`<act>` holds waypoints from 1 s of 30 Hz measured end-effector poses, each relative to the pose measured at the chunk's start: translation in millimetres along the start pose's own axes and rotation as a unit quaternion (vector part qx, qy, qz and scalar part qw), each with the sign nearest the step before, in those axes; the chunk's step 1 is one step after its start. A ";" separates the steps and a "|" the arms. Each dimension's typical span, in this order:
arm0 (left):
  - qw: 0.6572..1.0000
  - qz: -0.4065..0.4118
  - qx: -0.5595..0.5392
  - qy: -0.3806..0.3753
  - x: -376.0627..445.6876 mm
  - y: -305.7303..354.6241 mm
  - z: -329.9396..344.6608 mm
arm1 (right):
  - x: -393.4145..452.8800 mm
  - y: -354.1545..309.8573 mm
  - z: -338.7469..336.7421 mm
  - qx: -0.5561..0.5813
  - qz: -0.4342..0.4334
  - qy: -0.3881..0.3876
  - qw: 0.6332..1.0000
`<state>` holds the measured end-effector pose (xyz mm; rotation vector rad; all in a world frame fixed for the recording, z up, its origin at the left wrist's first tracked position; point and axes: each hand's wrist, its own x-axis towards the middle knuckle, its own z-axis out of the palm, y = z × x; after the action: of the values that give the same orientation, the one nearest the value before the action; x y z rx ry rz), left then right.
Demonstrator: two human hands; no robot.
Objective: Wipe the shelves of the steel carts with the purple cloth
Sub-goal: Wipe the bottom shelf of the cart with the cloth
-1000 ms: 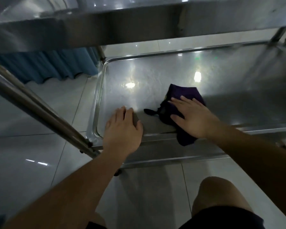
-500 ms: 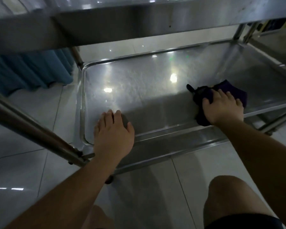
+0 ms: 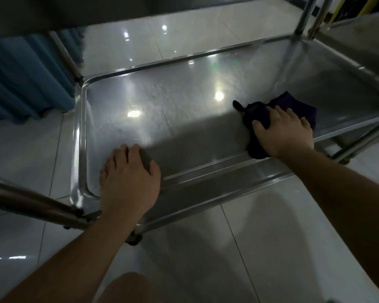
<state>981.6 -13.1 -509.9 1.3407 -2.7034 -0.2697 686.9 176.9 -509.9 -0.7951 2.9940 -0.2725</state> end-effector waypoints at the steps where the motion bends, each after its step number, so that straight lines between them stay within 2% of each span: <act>1: 1.000 0.001 0.004 0.005 0.7 0.8 1.3 | 0.3 1.9 1.2 0.007 -0.009 0.006 1.000; 6: 0.999 -0.016 0.017 0.026 1.0 2.9 5.4 | -13.8 6.4 10.5 0.041 -0.103 0.078 0.991; 10: 0.998 -0.023 -0.011 0.051 0.5 2.0 8.8 | -37.3 7.9 23.8 0.087 -0.238 0.175 0.952; 16: 0.995 -0.008 -0.020 0.095 -4.2 3.2 10.1 | -61.3 -13.8 34.9 0.138 -0.365 0.223 0.893; 20: 0.991 -0.002 -0.036 0.126 -10.6 2.9 8.7 | -70.3 -29.7 38.7 0.182 -0.417 0.227 0.861; 25: 0.986 0.023 -0.010 0.163 -12.5 5.6 3.9 | -77.6 -31.3 34.8 0.188 -0.421 0.200 0.864; 30: 0.975 0.055 -0.035 0.212 -30.4 11.4 2.4 | -106.0 -21.2 30.7 0.148 -0.527 0.192 0.815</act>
<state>990.6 18.2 -510.5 1.0766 -2.3737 -0.0580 791.7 206.3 -537.9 -2.4799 2.2773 -0.9673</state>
